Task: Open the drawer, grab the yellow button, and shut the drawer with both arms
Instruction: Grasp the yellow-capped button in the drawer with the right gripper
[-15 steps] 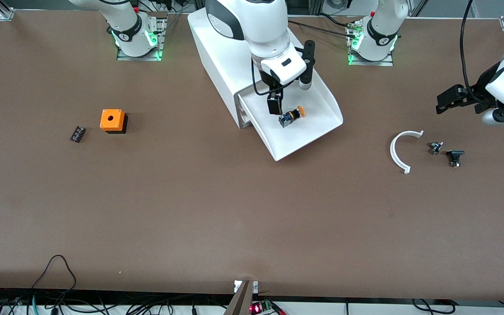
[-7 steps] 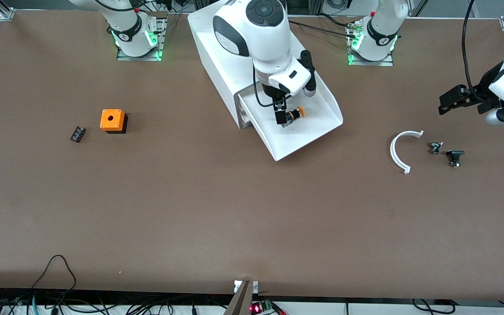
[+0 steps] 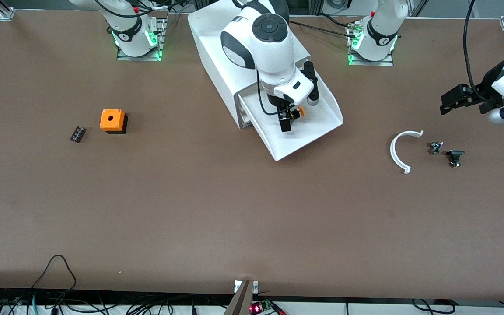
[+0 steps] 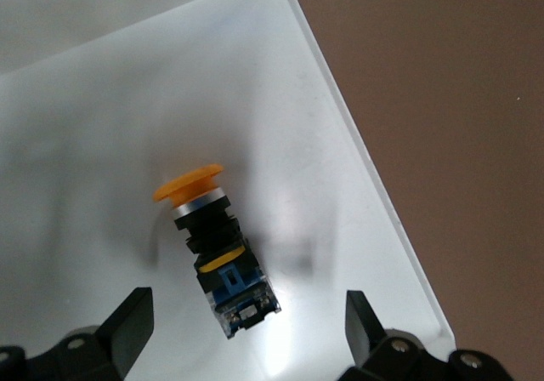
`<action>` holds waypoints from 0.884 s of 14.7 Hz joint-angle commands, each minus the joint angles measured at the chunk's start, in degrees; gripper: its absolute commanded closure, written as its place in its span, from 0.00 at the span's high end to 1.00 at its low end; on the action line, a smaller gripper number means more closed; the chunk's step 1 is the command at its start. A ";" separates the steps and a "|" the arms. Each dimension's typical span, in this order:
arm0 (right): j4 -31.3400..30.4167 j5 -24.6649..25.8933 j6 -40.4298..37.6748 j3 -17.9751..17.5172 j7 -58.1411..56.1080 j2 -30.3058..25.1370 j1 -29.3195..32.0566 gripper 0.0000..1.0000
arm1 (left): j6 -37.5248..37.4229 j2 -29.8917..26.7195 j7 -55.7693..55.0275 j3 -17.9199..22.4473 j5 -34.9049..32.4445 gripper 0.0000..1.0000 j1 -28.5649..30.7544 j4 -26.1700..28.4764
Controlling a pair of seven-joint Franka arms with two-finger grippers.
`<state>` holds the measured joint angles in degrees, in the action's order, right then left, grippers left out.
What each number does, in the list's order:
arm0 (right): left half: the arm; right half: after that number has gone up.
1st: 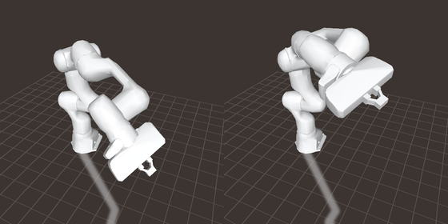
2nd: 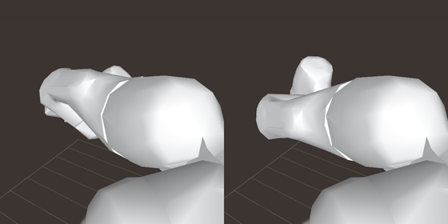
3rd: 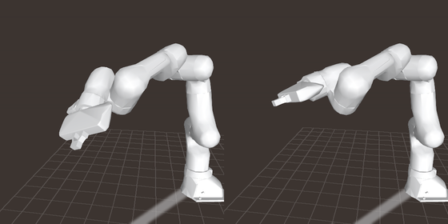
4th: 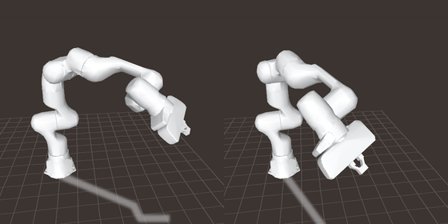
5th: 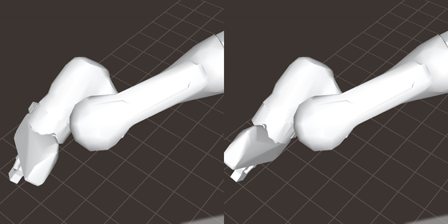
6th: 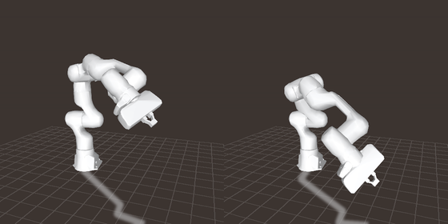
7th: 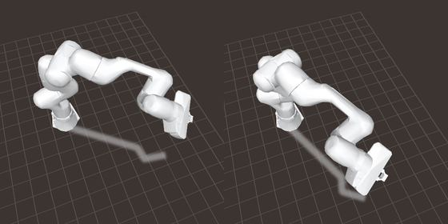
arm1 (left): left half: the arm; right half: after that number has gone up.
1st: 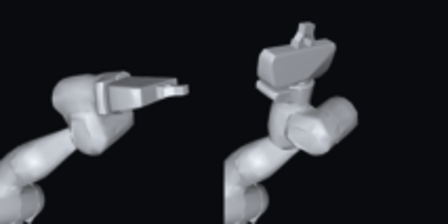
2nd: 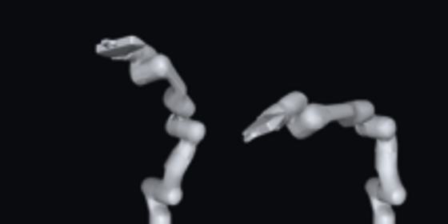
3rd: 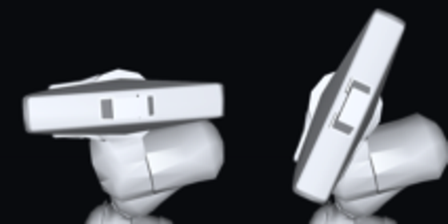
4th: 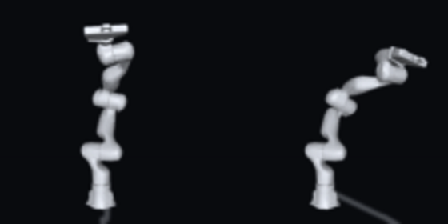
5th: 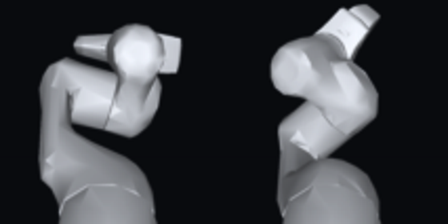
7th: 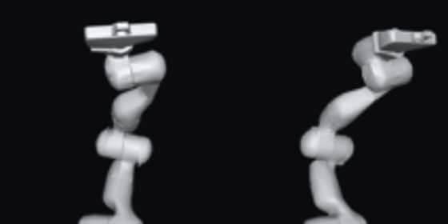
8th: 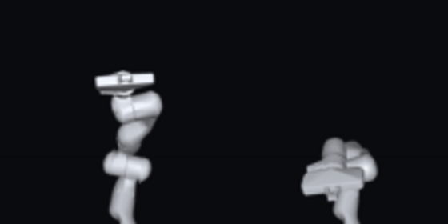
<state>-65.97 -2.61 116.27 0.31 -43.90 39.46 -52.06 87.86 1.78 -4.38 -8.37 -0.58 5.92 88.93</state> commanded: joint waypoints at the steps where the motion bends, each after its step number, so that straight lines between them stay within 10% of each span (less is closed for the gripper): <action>1: 2.07 2.69 -1.22 -0.05 -1.01 1.58 -0.50 1.00 | -0.23 0.59 -0.72 -0.07 -1.88 1.00 -0.21 -1.39; 9: 1.81 3.14 -1.75 -0.14 -1.01 2.20 -1.73 0.84 | -0.14 0.68 -0.72 -0.16 -1.88 1.00 -0.39 -1.48; 13: 1.81 3.05 -1.75 -0.14 -0.93 2.20 -1.82 0.54 | -0.14 0.68 -0.72 -0.16 -1.97 1.00 -0.39 -1.48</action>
<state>-65.97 -0.10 115.61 0.23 -44.15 40.87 -53.64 87.86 1.82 -4.38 -8.38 -0.58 5.89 88.90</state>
